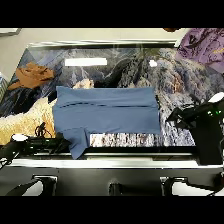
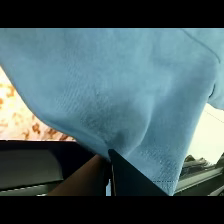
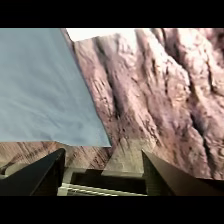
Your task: Fold the clothes and pants, and hang the long-sleeved shirts on hangers.
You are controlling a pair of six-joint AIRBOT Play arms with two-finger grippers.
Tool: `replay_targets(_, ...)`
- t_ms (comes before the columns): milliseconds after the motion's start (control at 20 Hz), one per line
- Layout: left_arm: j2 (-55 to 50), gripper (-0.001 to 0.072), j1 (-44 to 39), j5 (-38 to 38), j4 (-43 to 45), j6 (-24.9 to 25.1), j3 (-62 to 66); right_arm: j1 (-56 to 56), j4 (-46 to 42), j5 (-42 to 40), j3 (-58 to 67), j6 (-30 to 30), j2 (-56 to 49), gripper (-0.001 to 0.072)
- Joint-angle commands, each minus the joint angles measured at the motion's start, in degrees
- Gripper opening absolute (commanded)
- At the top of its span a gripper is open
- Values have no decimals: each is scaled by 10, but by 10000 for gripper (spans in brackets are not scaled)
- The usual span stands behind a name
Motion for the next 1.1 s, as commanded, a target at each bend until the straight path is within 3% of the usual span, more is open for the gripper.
replay_targets(0, -4, 18, -3, 0, -5, 0, 0, 0, 31, -34, -56, -26, -9, 551)
replay_targets(200, -4, 18, -3, -12, -5, 0, 0, 0, 97, -84, -116, -55, -9, 550)
replay_targets(550, -4, 18, 4, -9, -2, 0, 0, 0, 119, -114, -160, -55, -9, 520)
replay_targets(650, -4, 18, 9, -9, -2, 0, 0, 0, 129, -118, -168, -55, -9, 387)
replay_targets(800, -4, 18, 15, -9, -3, 0, 0, 0, 151, -125, -179, -58, -8, 80)
replay_targets(850, -3, 17, 20, -9, -3, 0, 2, 0, 158, -122, -179, -58, -7, 27)
replay_targets(950, 7, 15, 39, -24, 15, -11, 20, 0, 158, -120, -177, -45, 4, 26)
replay_targets(1050, 31, 14, 70, -71, 99, -62, 65, 0, 143, -118, -177, -11, 35, 25)
